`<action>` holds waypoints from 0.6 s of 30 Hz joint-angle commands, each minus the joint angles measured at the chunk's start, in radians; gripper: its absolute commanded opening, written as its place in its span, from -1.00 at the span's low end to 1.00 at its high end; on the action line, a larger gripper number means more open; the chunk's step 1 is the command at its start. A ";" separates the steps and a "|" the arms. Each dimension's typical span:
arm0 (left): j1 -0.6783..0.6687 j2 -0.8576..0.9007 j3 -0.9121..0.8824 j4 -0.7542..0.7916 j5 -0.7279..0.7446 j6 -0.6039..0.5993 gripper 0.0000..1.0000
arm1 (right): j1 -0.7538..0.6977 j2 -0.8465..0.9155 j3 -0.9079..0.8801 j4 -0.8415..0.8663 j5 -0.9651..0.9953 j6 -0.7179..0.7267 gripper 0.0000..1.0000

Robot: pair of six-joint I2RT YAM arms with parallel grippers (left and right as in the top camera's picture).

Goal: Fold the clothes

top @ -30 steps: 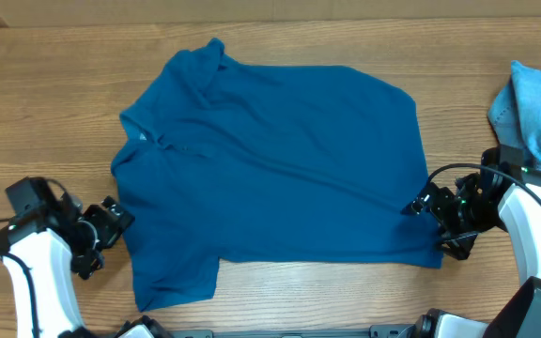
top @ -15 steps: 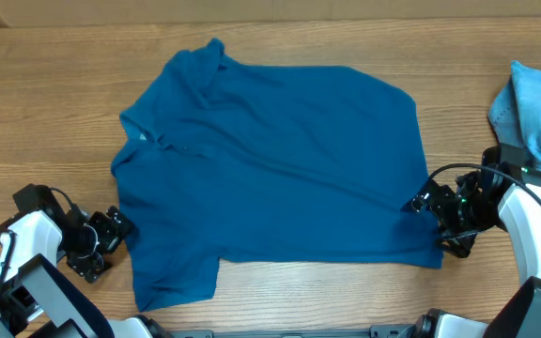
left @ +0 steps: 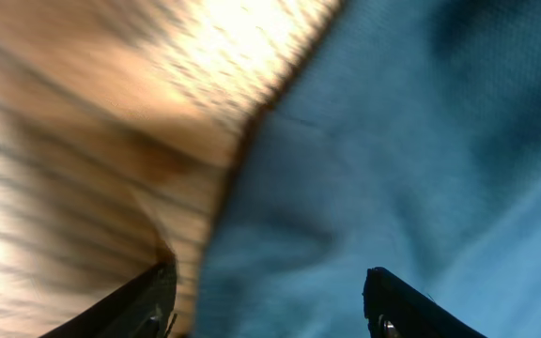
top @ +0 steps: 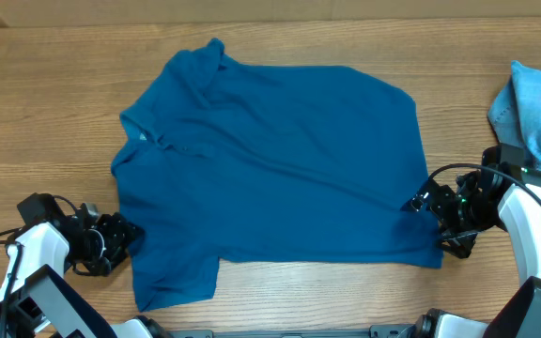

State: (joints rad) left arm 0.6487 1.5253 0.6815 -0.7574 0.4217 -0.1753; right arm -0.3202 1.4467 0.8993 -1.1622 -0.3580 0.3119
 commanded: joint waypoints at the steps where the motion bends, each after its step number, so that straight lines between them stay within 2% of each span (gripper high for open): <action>1: -0.010 0.061 -0.072 -0.001 0.064 0.055 0.32 | -0.003 -0.003 -0.003 0.005 0.018 -0.010 1.00; 6: -0.011 0.061 -0.072 -0.002 0.071 0.072 0.04 | -0.003 -0.003 -0.003 0.005 0.018 -0.009 0.99; 10: -0.011 0.060 -0.069 -0.003 0.079 0.076 -0.42 | -0.003 -0.003 -0.003 0.005 0.018 -0.010 1.00; 12: -0.011 0.053 -0.065 -0.005 0.085 0.076 -0.54 | -0.003 -0.003 -0.003 0.005 0.018 -0.010 1.00; 14: -0.011 0.035 -0.050 -0.021 0.085 0.076 -0.75 | -0.003 -0.003 -0.003 0.005 0.023 -0.010 1.00; 16: -0.011 0.003 -0.022 -0.048 0.085 0.075 -0.88 | -0.003 -0.003 -0.003 0.005 0.040 -0.010 0.99; 18: -0.011 -0.042 0.019 -0.089 0.080 0.076 -0.92 | -0.003 -0.003 -0.003 0.005 0.056 -0.010 0.98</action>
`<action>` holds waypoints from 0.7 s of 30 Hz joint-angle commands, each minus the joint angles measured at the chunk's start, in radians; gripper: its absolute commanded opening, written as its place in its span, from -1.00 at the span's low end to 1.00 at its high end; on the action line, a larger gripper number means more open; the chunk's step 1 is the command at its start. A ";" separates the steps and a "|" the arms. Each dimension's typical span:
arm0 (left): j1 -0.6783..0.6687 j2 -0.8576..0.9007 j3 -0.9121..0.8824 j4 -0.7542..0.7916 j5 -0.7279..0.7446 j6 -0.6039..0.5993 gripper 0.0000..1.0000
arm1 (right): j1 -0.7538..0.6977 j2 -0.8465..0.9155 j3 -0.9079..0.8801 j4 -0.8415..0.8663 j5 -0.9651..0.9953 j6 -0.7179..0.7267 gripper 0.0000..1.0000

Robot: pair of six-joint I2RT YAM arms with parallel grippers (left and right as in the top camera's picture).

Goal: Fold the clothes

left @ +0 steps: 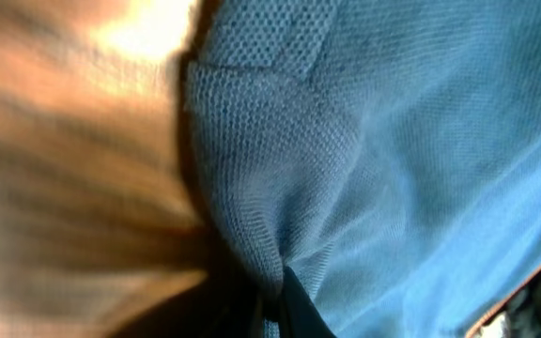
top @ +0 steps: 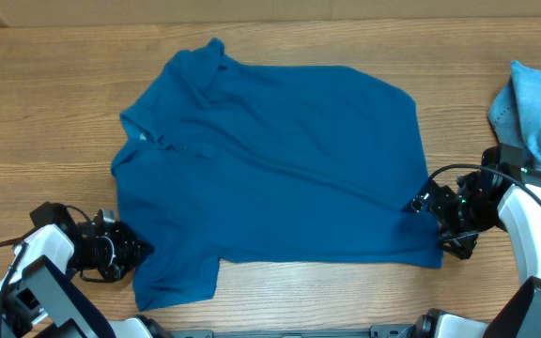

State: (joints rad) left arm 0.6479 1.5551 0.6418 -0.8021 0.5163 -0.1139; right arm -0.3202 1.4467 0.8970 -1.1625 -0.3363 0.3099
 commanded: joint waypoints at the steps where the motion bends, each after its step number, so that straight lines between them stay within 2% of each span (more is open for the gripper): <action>1: -0.010 -0.100 0.083 -0.070 -0.019 0.014 -0.92 | -0.003 -0.003 0.000 0.006 0.037 -0.008 0.98; 10: -0.012 -0.301 0.310 -0.227 -0.073 0.017 -0.84 | -0.003 -0.003 0.000 -0.004 0.064 0.000 1.00; 15: -0.035 -0.305 0.323 -0.241 -0.099 0.013 -0.81 | -0.023 -0.002 0.000 -0.021 0.092 0.087 1.00; 21: -0.035 -0.306 0.323 -0.241 -0.130 0.009 -0.81 | -0.039 0.064 -0.063 0.028 0.064 0.088 1.00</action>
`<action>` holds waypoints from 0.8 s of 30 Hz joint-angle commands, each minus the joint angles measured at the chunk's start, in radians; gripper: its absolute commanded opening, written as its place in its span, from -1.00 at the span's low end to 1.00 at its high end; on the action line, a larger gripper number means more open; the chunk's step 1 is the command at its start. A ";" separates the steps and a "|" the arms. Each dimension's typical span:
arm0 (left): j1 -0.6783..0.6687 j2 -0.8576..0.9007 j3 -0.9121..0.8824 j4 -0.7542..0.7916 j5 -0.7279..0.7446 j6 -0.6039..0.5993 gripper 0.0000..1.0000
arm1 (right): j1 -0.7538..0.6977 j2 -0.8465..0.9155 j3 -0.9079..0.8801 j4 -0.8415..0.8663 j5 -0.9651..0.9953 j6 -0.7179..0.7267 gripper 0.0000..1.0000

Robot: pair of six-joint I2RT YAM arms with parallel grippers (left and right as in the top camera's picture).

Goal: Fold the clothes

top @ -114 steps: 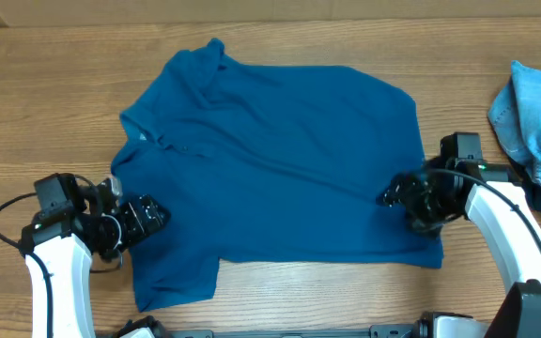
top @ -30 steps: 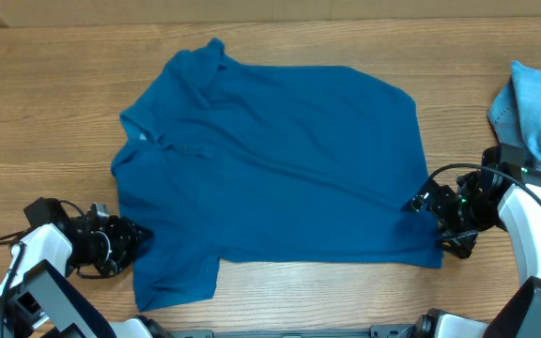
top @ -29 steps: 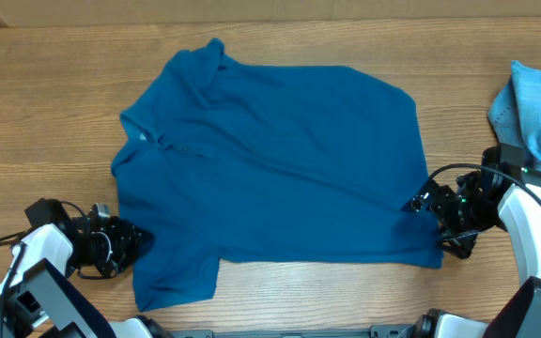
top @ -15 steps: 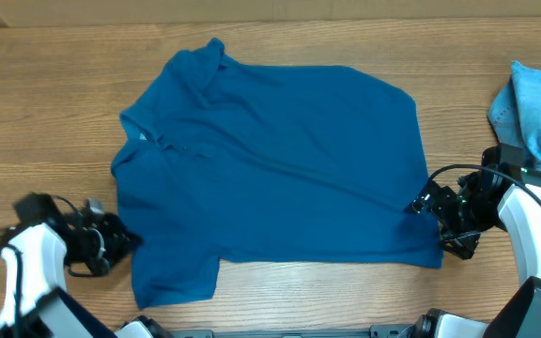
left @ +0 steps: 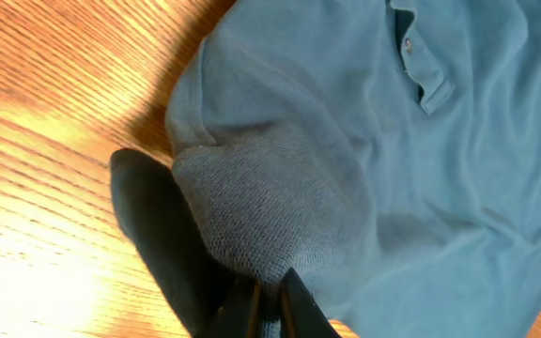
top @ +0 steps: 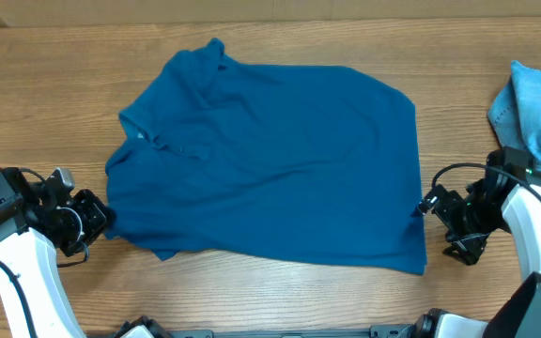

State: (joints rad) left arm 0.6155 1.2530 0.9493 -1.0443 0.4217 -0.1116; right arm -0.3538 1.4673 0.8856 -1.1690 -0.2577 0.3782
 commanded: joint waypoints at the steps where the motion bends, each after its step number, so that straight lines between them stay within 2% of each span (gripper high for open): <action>1: -0.003 -0.003 0.016 0.001 -0.037 0.007 -0.81 | -0.005 0.054 -0.076 0.060 -0.043 0.020 1.00; 9: -0.003 -0.003 0.016 -0.006 -0.037 0.007 -0.79 | -0.005 0.085 -0.235 0.232 -0.115 0.019 1.00; 11: -0.003 -0.003 0.016 -0.006 -0.037 0.007 -0.79 | -0.005 0.085 -0.259 0.249 -0.125 0.019 0.93; 16: -0.003 -0.003 0.016 -0.006 -0.037 0.007 -0.78 | -0.005 0.084 -0.294 0.230 -0.149 0.020 0.61; 21: -0.003 -0.003 0.016 -0.005 -0.037 0.007 -0.78 | -0.005 0.084 -0.294 0.176 -0.159 0.024 0.68; 24: -0.003 -0.003 0.016 -0.003 -0.037 0.007 -0.78 | -0.005 0.084 -0.294 0.171 -0.219 0.024 0.54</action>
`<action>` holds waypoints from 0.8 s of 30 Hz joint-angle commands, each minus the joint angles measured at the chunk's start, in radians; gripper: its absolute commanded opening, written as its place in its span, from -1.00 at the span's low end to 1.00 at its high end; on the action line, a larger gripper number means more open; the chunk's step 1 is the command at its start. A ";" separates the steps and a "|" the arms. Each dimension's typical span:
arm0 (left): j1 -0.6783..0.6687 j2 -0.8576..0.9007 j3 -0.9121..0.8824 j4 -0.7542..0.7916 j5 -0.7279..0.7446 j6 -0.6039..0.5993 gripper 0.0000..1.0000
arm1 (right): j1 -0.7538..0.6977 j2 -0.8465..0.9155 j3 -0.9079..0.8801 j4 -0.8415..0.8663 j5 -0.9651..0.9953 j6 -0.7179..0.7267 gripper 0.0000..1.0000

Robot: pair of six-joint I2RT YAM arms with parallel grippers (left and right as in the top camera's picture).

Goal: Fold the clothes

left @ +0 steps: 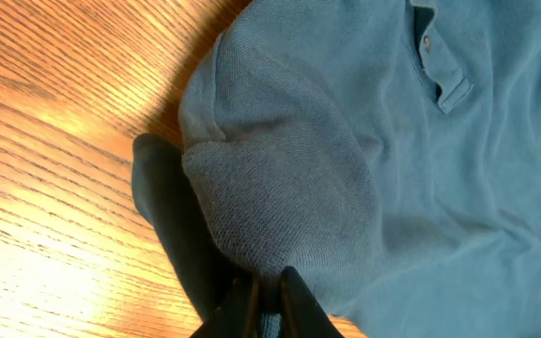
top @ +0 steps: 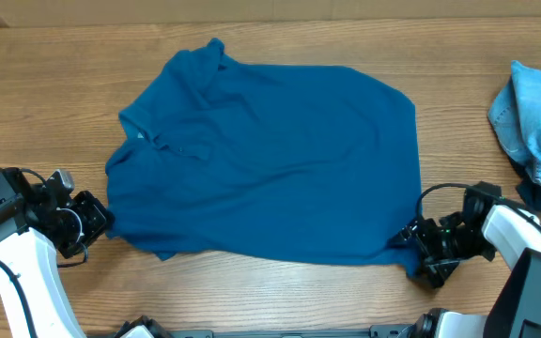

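Observation:
A blue polo shirt (top: 270,150) lies spread on the wooden table (top: 36,103), collar at the left. My left gripper (top: 100,222) is at the shirt's lower left edge. In the left wrist view it (left: 269,284) is shut on a bunched fold of the blue knit fabric (left: 280,188), and the collar placket with its button (left: 428,44) lies beyond. My right gripper (top: 421,255) sits at the shirt's lower right corner, touching the hem. The overhead view does not show how its jaws stand.
A crumpled light-blue denim garment (top: 535,111) lies at the table's right edge, behind the right arm. Bare wood surrounds the shirt on the far side and at the left.
My right gripper has moved from beside the shirt's right edge down to its lower right corner, and that corner now sits slightly inward. The left gripper still holds its fold in the same place.
First my left gripper stood open at the shirt's lower left edge. Then it was shut on the fabric there. Then it had gone left and up with that fabric, so the flap at the lower left was drawn in. Now the right gripper is at the lower right corner.

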State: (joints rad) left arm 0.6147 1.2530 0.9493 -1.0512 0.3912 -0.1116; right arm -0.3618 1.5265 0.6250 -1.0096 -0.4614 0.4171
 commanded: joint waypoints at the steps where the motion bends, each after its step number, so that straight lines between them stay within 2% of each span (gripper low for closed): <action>1: -0.002 -0.003 0.016 0.004 -0.006 0.007 -0.79 | 0.003 0.024 -0.034 0.006 -0.044 -0.016 0.48; 4: -0.002 -0.003 0.016 0.003 -0.006 0.007 -0.78 | 0.003 0.018 -0.034 -0.014 -0.090 -0.016 0.29; 6: -0.002 -0.003 0.016 0.003 -0.006 0.007 -0.78 | 0.003 0.000 -0.034 -0.026 -0.128 -0.021 0.08; 19: -0.002 -0.003 0.016 0.001 -0.006 0.007 -0.78 | 0.003 -0.210 -0.014 -0.011 -0.071 -0.033 -0.46; 24: -0.002 -0.003 0.018 0.002 -0.006 0.007 -0.78 | 0.003 -0.246 0.003 -0.014 -0.071 -0.075 -0.77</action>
State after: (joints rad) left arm 0.6147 1.2530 0.9493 -1.0515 0.3882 -0.1116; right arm -0.3592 1.3125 0.5961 -1.0248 -0.5419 0.3763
